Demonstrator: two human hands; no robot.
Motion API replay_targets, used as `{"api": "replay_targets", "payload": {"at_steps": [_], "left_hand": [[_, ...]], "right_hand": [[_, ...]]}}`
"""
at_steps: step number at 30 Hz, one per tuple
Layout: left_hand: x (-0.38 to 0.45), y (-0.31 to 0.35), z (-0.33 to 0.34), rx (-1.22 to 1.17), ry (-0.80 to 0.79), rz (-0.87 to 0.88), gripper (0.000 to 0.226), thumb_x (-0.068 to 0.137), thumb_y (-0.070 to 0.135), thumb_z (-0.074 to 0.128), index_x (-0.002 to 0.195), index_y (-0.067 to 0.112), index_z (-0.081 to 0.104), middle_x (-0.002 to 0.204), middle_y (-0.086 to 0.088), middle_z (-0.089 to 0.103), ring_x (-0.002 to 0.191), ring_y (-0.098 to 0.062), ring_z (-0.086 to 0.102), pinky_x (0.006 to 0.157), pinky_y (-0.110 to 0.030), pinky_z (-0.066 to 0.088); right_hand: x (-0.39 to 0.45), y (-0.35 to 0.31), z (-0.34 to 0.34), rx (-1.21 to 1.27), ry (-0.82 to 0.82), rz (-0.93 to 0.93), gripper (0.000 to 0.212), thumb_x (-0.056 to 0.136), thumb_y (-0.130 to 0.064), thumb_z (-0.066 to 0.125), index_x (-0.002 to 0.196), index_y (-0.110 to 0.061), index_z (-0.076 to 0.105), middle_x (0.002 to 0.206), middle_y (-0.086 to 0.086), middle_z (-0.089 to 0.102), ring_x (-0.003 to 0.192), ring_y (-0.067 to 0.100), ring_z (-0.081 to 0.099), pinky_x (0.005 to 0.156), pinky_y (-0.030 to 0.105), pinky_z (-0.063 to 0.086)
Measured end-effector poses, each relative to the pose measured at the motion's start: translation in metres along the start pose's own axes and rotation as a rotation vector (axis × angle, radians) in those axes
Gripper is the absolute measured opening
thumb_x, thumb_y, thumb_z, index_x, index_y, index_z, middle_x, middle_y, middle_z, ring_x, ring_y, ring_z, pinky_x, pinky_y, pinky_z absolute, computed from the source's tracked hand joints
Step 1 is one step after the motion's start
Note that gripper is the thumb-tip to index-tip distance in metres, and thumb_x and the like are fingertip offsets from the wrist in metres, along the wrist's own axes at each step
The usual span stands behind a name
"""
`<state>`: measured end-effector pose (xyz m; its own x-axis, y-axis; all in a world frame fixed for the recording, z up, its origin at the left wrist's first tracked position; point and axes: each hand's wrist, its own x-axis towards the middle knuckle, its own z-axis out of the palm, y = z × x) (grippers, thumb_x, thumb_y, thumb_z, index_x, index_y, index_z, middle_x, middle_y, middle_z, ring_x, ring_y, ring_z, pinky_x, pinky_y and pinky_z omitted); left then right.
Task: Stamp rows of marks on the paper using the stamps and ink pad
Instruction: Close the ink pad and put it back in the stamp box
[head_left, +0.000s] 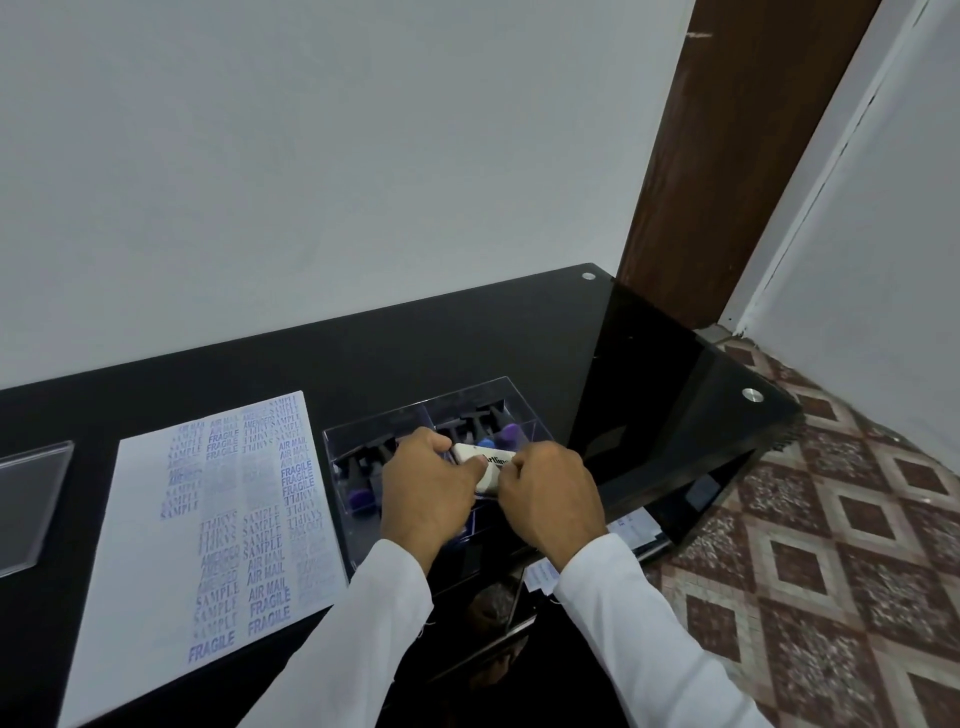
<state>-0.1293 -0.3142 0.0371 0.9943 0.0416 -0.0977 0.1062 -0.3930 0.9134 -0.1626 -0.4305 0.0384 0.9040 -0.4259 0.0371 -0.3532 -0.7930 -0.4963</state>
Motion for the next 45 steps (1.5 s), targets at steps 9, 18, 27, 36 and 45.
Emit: {"api": "replay_targets", "payload": {"at_steps": [9, 18, 27, 36, 45], "left_hand": [[-0.013, 0.002, 0.001, 0.111, 0.041, 0.154, 0.03, 0.083, 0.017, 0.081, 0.113, 0.014, 0.074, 0.103, 0.003, 0.074, 0.083, -0.003, 0.068, 0.072, -0.018, 0.056], [-0.02, -0.005, 0.004, 0.388, 0.031, 0.301, 0.023, 0.098, 0.016, 0.063, 0.119, 0.009, 0.071, 0.12, -0.001, 0.05, 0.095, -0.008, 0.05, 0.079, -0.012, 0.039], [-0.022, -0.006, 0.003, 0.622, -0.092, 0.287, 0.032, 0.088, 0.013, 0.072, 0.12, 0.015, 0.07, 0.11, 0.004, 0.028, 0.112, -0.019, 0.046, 0.085, -0.021, 0.044], [-0.025, -0.017, -0.012, 0.589, -0.041, 0.387, 0.037, 0.095, 0.015, 0.059, 0.131, 0.021, 0.065, 0.127, 0.002, 0.053, 0.121, -0.019, 0.042, 0.1, -0.037, 0.046], [-0.031, -0.055, -0.102, 0.588, 0.157, 0.388, 0.031, 0.097, 0.022, 0.059, 0.127, 0.02, 0.068, 0.141, -0.001, 0.056, 0.133, -0.022, 0.048, 0.11, -0.031, 0.034]], "right_hand": [[0.002, 0.001, -0.002, -0.022, -0.025, 0.015, 0.028, 0.092, -0.031, 0.054, 0.107, -0.011, 0.067, 0.106, 0.009, 0.066, 0.089, 0.027, 0.065, 0.068, 0.03, 0.05], [-0.007, -0.003, -0.005, -0.053, 0.009, 0.028, 0.032, 0.091, -0.025, 0.063, 0.119, -0.012, 0.062, 0.113, 0.01, 0.066, 0.1, 0.03, 0.065, 0.083, 0.038, 0.056], [-0.006, -0.003, -0.002, -0.095, 0.016, 0.046, 0.024, 0.091, -0.025, 0.06, 0.109, -0.009, 0.066, 0.107, 0.01, 0.066, 0.095, 0.029, 0.065, 0.08, 0.035, 0.055], [-0.016, -0.005, 0.005, -0.293, 0.175, -0.145, 0.019, 0.093, -0.035, 0.056, 0.106, -0.025, 0.065, 0.104, -0.002, 0.066, 0.102, 0.02, 0.055, 0.09, 0.043, 0.031], [-0.03, -0.067, 0.038, -0.101, 0.062, -0.363, 0.028, 0.095, -0.035, 0.051, 0.112, -0.018, 0.066, 0.115, 0.001, 0.066, 0.108, 0.021, 0.057, 0.095, 0.04, 0.048]]}}
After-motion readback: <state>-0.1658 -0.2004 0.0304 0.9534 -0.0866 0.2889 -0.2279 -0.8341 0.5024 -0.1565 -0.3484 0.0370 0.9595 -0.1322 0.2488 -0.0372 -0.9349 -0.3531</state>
